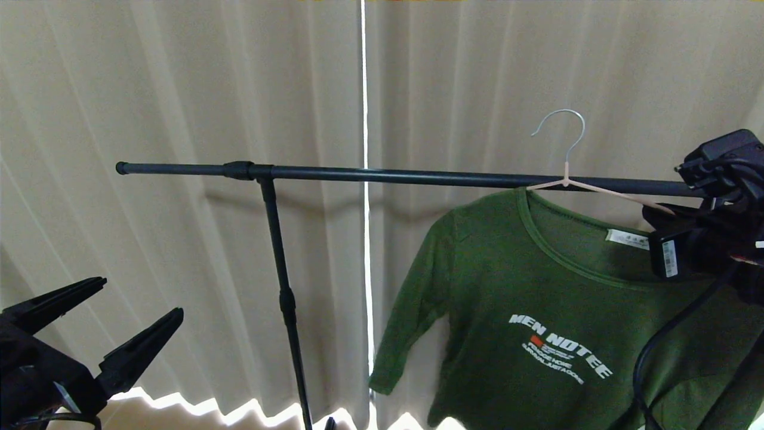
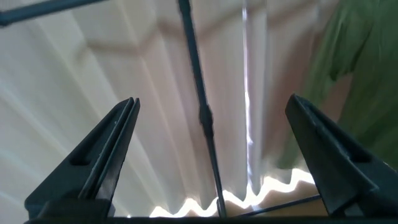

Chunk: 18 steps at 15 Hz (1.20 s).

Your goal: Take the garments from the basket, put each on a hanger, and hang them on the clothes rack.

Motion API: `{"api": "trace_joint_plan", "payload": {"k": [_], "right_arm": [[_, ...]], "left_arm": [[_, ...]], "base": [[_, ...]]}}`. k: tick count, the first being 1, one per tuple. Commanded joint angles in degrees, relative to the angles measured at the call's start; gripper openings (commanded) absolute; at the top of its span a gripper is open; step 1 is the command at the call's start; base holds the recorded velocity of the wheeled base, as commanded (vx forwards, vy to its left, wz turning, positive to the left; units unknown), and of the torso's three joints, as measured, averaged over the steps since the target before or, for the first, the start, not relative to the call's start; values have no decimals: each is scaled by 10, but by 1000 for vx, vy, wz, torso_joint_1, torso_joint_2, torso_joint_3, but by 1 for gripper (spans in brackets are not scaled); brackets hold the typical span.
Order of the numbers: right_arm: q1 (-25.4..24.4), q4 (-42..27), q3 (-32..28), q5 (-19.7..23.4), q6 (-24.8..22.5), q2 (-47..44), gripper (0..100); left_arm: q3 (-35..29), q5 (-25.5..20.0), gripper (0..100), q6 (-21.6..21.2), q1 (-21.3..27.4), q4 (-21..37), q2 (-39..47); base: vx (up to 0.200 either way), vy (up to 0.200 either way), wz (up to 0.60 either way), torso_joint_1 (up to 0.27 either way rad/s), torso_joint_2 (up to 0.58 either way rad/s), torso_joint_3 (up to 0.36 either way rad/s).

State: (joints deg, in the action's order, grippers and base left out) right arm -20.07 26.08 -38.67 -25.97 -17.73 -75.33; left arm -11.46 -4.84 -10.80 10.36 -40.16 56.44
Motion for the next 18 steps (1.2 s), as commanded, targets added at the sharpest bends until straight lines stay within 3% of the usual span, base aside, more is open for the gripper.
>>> {"api": "trace_joint_plan", "payload": {"k": [1,4,8,13,18], "right_arm": [[4,0,0,-1,0,-2,0],[13,-1,-3,-9,-1,-12,0],[14,-1,-10,-51,-4,-48,0],[13,2,-4,-88,-56,-62,0],[-1,6,-2,-88,-79,-74,0]], "left_arm": [[-1,0,100,0,0,0,-3],[-1,0,100,0,0,0,-3],[1,0,100,0,0,0,-5],[7,0,100,-1,2,1,-4],[7,0,100,-1,2,0,-5]], "base": [[0,0,0,0,0,0],[0,0,0,0,0,0],[0,0,0,0,0,0],[0,0,0,0,0,0],[0,0,0,0,0,0]]}}
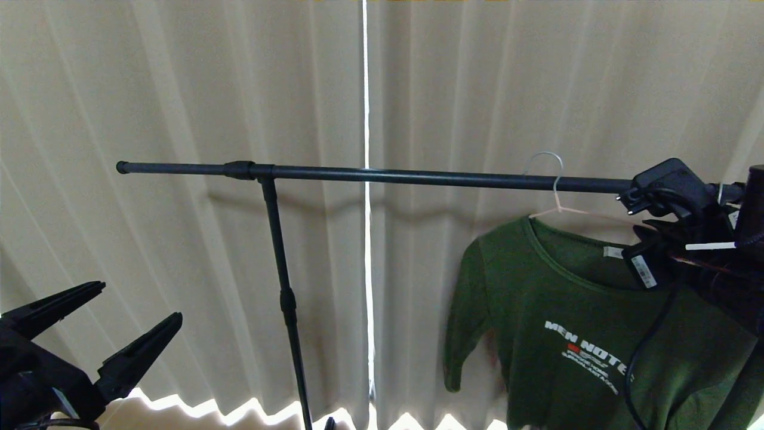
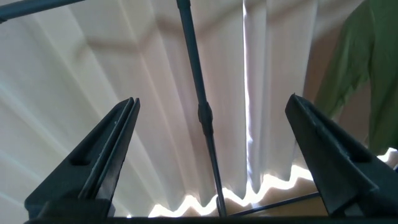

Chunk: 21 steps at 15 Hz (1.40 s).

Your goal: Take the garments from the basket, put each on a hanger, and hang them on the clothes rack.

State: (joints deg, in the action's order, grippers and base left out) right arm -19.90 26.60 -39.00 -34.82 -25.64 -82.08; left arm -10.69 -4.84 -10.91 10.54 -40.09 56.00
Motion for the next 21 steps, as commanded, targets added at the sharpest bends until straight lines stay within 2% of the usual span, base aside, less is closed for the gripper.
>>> {"api": "trace_joint_plan", "payload": {"k": [1,7,12,13,19,21], "right_arm": [[-16,-1,2,0,0,-7,0],[-21,2,6,4,1,-19,0],[-46,2,16,5,1,-18,0],[-46,2,16,5,1,-18,100],[-47,7,31,55,41,-1,100],[-46,7,39,100,65,9,100]], "left_arm": [[1,0,100,0,0,0,0],[1,0,100,0,0,0,0],[1,0,100,0,0,0,1],[1,0,100,0,0,0,1],[1,0,100,0,0,0,2],[1,0,100,0,-2,0,2]], "base": [[0,0,0,0,0,0],[0,0,0,0,0,0],[0,0,0,0,0,0],[0,0,0,0,0,0],[0,0,0,0,0,0],[0,0,0,0,0,0]]}}
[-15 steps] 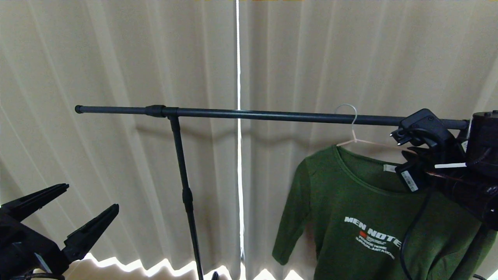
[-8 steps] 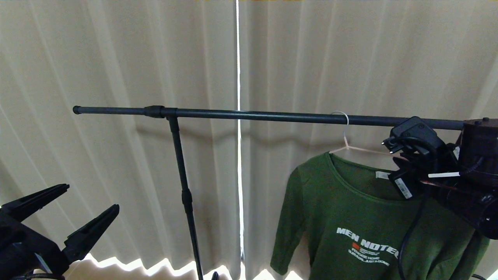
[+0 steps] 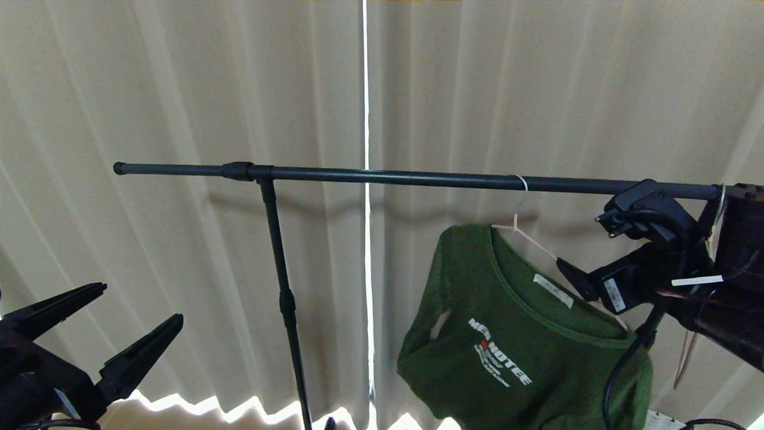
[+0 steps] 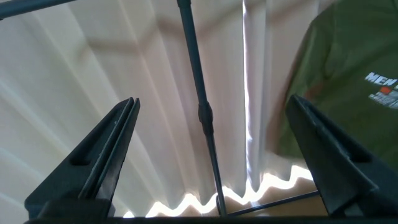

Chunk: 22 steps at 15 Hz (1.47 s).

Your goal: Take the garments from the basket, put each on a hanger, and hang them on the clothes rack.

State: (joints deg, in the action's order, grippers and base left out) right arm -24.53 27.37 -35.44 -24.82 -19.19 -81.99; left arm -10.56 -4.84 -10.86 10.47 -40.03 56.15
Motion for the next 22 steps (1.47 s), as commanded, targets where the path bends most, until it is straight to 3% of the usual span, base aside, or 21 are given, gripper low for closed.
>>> {"api": "trace_joint_plan", "payload": {"k": [1,3,8,11,13,17,22], "right_arm": [[-1,0,14,36,8,19,100],[-1,0,27,70,18,32,100],[0,-5,28,89,64,68,100],[77,-35,46,89,64,157,100],[100,-32,55,97,69,174,100],[107,65,110,130,69,181,100],[108,200,176,156,69,162,100]], "left_arm": [[-1,1,100,1,-2,0,2],[-1,1,100,0,-3,0,0],[4,1,100,-1,-4,0,-3],[29,3,100,-4,-39,0,-25],[43,2,100,-2,-60,1,-50],[47,2,100,3,-119,3,-83],[44,2,100,7,-126,2,-80]], "base": [[0,0,0,0,0,0],[0,0,0,0,0,0],[0,0,0,0,0,0],[0,0,0,0,0,0],[0,0,0,0,0,0],[0,0,0,0,0,0],[0,0,0,0,0,0]]}}
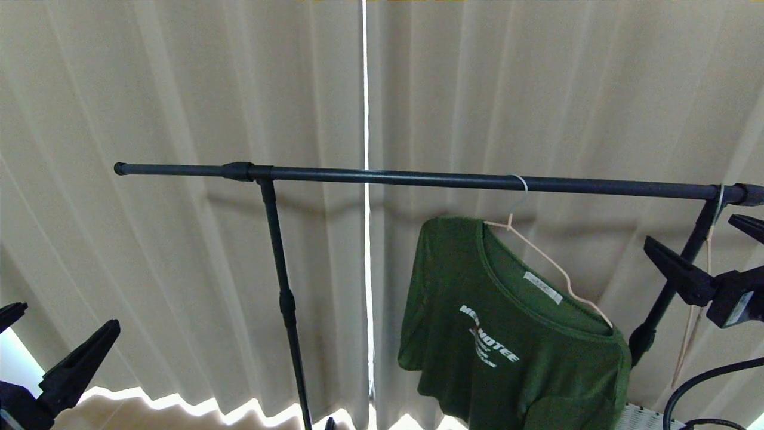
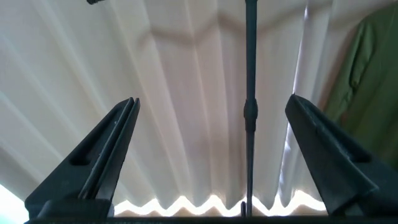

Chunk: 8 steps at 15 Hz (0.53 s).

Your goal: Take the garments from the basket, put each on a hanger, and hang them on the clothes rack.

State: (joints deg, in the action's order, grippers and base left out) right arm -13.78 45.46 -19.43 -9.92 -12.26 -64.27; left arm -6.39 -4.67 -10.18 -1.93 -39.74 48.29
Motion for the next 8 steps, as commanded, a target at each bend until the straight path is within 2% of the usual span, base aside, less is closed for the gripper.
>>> {"api": "trace_joint_plan", "payload": {"k": [1,2,6,8], "right_arm": [[3,24,19,8,0,-16,100],[21,25,26,9,0,-14,100],[27,29,93,15,0,-11,100],[28,38,91,15,0,-10,100]], "left_arm": [[3,0,100,2,-2,-1,-1],[4,0,100,1,-1,0,0],[3,0,100,2,-2,0,4],[7,-1,100,0,-1,1,5]], "base": [[0,0,0,0,0,0],[0,0,0,0,0,0],[-200,0,0,7,7,4],[-200,0,0,5,2,7]]}}
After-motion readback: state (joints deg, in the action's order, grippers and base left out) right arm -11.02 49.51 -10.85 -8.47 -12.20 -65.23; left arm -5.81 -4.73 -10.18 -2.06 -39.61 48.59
